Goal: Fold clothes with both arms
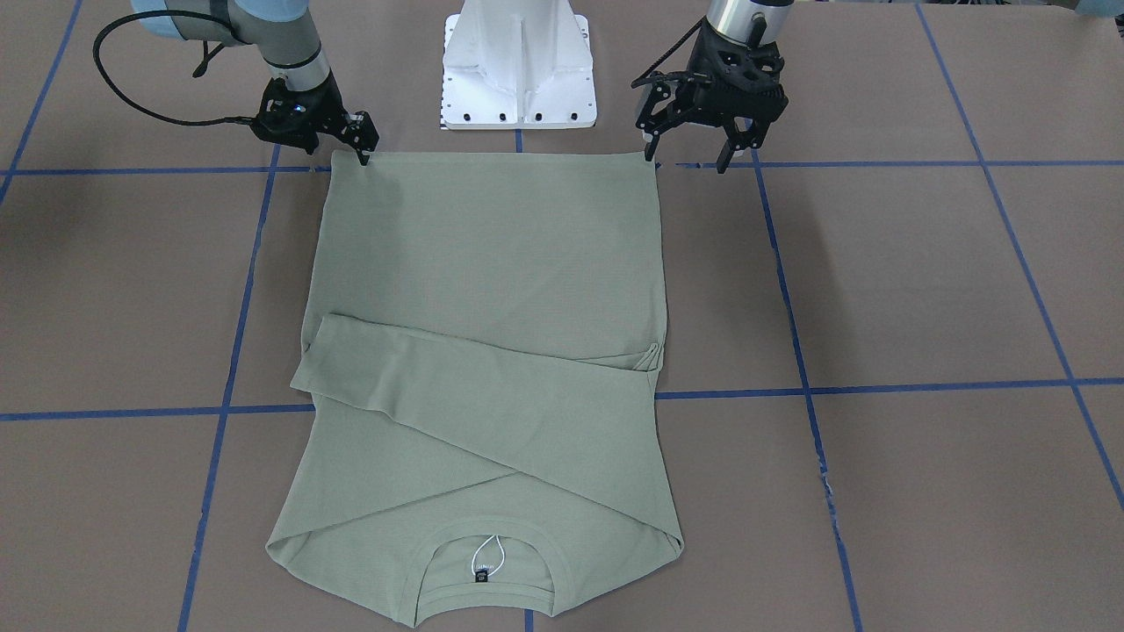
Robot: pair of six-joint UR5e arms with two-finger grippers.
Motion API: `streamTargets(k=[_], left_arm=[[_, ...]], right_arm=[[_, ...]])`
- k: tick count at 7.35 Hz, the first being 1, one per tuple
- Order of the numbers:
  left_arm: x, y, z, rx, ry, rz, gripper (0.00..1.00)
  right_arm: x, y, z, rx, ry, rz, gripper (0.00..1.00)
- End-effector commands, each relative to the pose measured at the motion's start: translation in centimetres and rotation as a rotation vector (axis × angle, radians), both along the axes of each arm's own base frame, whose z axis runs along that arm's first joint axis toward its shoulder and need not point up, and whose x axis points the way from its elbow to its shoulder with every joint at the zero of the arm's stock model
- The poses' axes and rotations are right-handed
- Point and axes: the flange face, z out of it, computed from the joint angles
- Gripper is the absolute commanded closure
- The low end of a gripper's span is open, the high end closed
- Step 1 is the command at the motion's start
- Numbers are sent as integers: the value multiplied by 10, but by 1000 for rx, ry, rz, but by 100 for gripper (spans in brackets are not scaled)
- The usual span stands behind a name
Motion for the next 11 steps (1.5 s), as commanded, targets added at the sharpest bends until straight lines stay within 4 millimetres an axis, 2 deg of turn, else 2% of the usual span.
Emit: streamTargets(k=[1, 3, 4, 8, 10, 11], left_arm=[[-1, 0, 0, 2, 1, 0, 1], [-2, 0, -1, 2, 1, -1, 1], [-2, 0, -2, 3, 2, -1, 1], [-1, 1, -3, 5, 5, 0, 1], [-1, 0, -5, 8, 7, 0, 1], [0, -1, -4, 7, 6, 0, 1]], right_arm=[[0, 1, -1, -1, -2, -2, 19], [0, 1, -4, -5, -9, -6, 42], [0, 1, -4, -4, -9, -7, 48], [1, 0, -4, -5, -9, -5, 54], [4, -3, -7, -16, -17, -8, 89], [6, -3, -11, -16, -25, -3, 100]])
